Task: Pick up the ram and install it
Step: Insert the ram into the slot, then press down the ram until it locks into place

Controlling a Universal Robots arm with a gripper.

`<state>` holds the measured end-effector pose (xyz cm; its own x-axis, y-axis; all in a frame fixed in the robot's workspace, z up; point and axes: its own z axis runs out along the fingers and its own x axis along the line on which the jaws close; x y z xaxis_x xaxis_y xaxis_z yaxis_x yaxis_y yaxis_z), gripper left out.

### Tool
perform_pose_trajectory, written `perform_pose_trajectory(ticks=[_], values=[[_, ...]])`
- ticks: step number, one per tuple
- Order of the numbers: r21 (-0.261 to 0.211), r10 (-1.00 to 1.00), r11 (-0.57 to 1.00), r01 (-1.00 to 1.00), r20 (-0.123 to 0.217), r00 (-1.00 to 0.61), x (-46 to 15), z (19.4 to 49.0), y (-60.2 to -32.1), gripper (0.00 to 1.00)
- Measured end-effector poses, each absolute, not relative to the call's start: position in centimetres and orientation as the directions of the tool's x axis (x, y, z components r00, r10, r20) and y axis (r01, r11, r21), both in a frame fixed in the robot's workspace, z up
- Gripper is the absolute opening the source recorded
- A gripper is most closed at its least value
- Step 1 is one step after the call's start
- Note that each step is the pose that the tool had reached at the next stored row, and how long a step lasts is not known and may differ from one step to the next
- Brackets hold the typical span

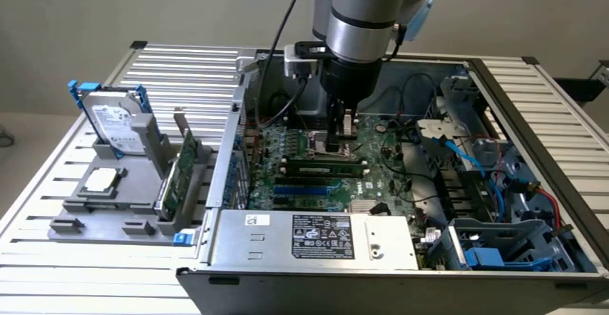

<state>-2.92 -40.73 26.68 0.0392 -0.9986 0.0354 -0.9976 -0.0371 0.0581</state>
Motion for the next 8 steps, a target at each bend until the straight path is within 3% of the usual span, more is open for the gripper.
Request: perform_pose_trajectory(ticks=[8], values=[[0.058,-0.999,-0.037,-0.998,0.035,0.039,-2.92,26.68,-40.73,0.11]])
